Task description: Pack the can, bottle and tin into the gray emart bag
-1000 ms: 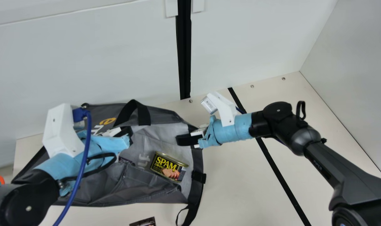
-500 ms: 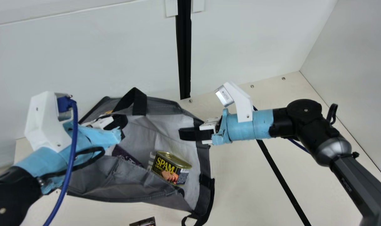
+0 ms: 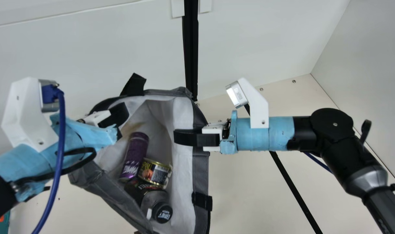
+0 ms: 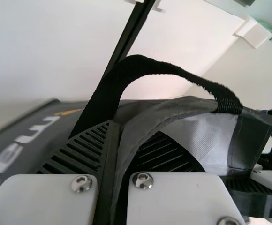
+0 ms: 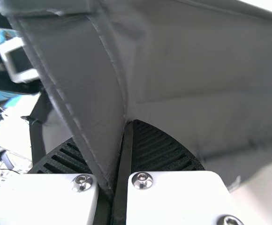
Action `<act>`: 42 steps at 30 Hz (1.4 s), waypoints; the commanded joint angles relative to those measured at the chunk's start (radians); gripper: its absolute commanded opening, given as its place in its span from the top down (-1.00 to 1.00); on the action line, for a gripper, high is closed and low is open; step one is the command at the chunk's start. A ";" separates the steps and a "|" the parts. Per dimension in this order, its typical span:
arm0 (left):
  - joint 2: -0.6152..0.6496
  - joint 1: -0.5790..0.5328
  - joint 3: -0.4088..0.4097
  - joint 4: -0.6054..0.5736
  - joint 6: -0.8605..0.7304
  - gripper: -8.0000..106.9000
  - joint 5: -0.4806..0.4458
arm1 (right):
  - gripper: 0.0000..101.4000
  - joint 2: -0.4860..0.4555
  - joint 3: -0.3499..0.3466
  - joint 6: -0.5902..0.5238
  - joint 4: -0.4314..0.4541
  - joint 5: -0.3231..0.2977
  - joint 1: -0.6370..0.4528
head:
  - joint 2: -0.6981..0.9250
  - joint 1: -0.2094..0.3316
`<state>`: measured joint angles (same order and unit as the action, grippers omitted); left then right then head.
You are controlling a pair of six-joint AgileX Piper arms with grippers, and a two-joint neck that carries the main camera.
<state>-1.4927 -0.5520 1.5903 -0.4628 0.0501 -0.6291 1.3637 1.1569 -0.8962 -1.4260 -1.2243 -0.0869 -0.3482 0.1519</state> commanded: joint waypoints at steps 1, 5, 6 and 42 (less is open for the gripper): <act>0.002 -0.001 0.025 0.003 0.004 0.68 -0.024 | 1.00 -0.019 0.005 0.025 -0.008 0.004 0.002 | -0.001 0.023; 0.005 -0.001 0.076 0.013 0.016 0.68 -0.080 | 1.00 -0.055 0.019 0.074 -0.024 0.004 0.001 | -0.001 0.023; 0.005 -0.001 0.090 0.017 0.019 0.68 -0.096 | 1.00 -0.065 0.023 0.088 -0.028 0.004 0.000 | -0.001 0.023; -0.101 -0.011 0.171 -0.251 -0.200 0.68 -0.591 | 1.00 -0.243 0.206 0.607 0.565 0.004 -0.035 | -0.001 0.023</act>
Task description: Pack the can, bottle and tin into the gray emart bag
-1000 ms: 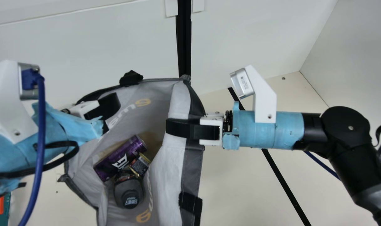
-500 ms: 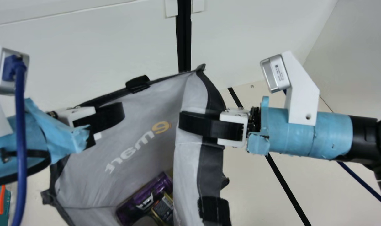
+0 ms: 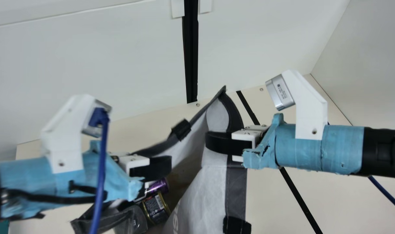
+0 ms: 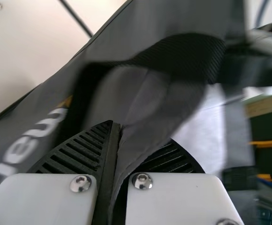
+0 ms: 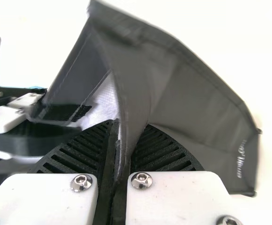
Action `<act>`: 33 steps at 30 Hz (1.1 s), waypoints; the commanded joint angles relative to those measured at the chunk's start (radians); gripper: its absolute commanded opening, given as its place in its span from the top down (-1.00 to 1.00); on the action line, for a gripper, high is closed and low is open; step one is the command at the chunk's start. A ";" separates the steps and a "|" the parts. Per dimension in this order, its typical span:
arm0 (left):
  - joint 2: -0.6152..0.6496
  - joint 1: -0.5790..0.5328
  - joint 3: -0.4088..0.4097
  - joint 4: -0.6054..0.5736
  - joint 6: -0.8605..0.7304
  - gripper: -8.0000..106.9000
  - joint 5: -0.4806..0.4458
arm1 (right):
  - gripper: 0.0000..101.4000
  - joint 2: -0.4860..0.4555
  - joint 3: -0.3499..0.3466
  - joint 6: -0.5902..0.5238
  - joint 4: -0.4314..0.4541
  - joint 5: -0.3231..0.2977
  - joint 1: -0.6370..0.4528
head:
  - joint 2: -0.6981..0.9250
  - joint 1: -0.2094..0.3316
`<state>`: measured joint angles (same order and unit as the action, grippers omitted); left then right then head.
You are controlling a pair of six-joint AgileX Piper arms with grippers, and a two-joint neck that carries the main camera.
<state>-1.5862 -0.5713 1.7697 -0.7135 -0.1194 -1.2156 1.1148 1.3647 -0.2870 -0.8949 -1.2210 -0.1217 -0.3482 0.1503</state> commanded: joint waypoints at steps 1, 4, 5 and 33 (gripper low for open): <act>-0.016 0.018 -0.011 -0.005 -0.048 0.68 -0.004 | 1.00 0.012 -0.002 -0.005 0.040 0.001 -0.001 | -0.001 0.024; -0.046 0.048 -0.007 -0.008 -0.096 0.68 -0.004 | 1.00 0.032 -0.001 -0.019 0.055 0.001 -0.003 | -0.001 0.024; -0.056 0.058 -0.001 -0.007 -0.111 0.68 -0.004 | 1.00 0.040 0.000 -0.026 0.059 0.001 -0.003 | -0.001 0.024; -0.298 0.226 0.302 0.004 -0.306 0.68 -0.004 | 1.00 0.210 0.005 -0.254 0.064 0.126 0.048 | -0.001 0.024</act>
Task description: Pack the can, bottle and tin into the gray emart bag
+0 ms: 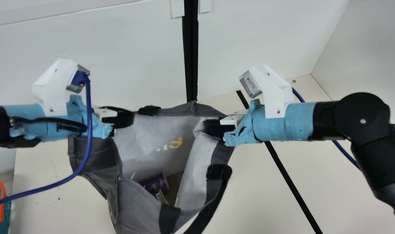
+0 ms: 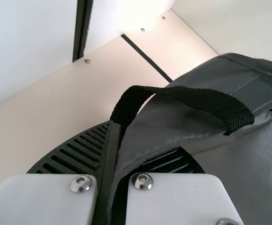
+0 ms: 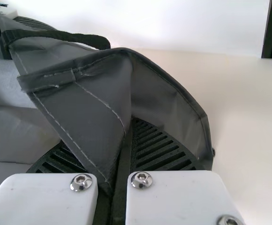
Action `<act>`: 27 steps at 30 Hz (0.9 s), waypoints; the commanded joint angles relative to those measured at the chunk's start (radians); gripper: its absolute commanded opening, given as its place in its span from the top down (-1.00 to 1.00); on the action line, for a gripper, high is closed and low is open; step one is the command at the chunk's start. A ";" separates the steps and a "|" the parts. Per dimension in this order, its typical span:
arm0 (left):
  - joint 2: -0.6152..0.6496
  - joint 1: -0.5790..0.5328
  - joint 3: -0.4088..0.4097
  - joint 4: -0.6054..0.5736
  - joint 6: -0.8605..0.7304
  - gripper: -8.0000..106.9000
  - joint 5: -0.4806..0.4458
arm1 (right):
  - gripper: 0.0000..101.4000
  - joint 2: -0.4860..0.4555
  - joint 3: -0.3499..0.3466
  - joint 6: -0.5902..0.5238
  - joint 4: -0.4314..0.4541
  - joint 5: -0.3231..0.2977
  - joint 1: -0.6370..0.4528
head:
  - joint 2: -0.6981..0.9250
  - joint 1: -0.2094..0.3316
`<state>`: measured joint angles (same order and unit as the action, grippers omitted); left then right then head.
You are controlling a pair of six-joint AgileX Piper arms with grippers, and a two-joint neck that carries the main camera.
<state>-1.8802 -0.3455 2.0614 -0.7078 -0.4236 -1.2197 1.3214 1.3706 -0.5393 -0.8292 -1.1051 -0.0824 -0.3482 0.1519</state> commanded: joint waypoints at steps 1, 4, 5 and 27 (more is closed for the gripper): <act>-0.011 0.004 0.020 -0.003 -0.003 0.68 0.000 | 1.00 0.009 -0.001 -0.003 -0.002 0.021 0.018 | -0.001 0.023; -0.029 0.012 0.049 -0.007 -0.004 0.68 0.000 | 1.00 0.025 0.001 -0.004 0.002 0.055 0.042 | -0.001 0.023; -0.034 0.014 0.059 -0.008 -0.004 0.68 0.000 | 1.00 0.029 0.001 -0.003 0.004 0.065 0.050 | -0.001 0.023; -0.070 0.028 0.132 -0.033 -0.002 0.68 0.004 | 1.00 0.044 0.003 0.004 0.027 0.117 0.082 | -0.001 0.023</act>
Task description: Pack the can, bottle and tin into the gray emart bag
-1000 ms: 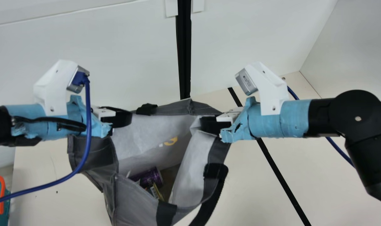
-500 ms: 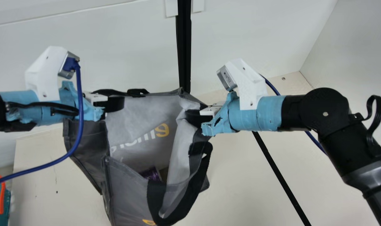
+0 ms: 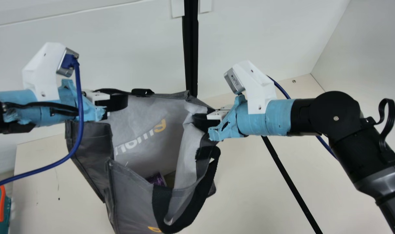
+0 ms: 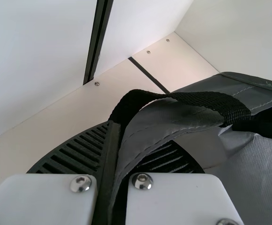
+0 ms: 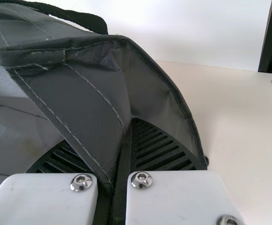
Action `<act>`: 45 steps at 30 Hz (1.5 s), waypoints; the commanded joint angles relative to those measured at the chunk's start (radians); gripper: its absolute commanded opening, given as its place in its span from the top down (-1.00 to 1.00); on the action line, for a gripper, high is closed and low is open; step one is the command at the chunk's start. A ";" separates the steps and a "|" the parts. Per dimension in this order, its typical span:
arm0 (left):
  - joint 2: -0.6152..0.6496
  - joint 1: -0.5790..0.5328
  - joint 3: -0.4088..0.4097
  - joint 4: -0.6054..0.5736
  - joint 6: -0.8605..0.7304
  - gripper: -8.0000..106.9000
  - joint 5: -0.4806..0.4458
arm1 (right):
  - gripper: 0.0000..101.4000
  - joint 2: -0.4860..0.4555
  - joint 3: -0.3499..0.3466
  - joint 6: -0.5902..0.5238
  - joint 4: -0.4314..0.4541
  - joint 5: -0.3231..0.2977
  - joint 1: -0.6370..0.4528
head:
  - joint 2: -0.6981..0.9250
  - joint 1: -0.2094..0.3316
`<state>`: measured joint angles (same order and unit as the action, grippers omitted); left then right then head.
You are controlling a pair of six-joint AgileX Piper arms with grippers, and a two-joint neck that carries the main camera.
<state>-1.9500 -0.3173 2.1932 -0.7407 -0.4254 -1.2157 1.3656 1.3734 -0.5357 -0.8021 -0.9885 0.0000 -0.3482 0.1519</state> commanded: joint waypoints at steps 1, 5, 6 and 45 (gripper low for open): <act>0.000 0.000 0.000 0.000 0.000 0.68 0.000 | 1.00 0.000 0.000 0.000 0.000 0.000 0.000 | -0.001 0.023; 0.000 0.000 0.000 0.000 0.000 0.68 0.000 | 1.00 0.000 0.000 0.000 0.000 0.000 0.000 | -0.001 0.023; 0.000 0.000 0.000 0.000 0.000 0.62 0.000 | 1.00 0.000 0.000 0.000 0.000 0.000 0.000 | -0.001 0.023; 0.052 0.005 -0.032 -0.042 -0.030 -0.71 0.019 | 1.00 0.000 0.000 0.000 0.003 0.001 0.000 | -0.001 0.023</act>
<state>-1.9049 -0.3129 2.1664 -0.7775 -0.4529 -1.1981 1.3656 1.3734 -0.5357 -0.7992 -0.9873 0.0000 -0.3482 0.1519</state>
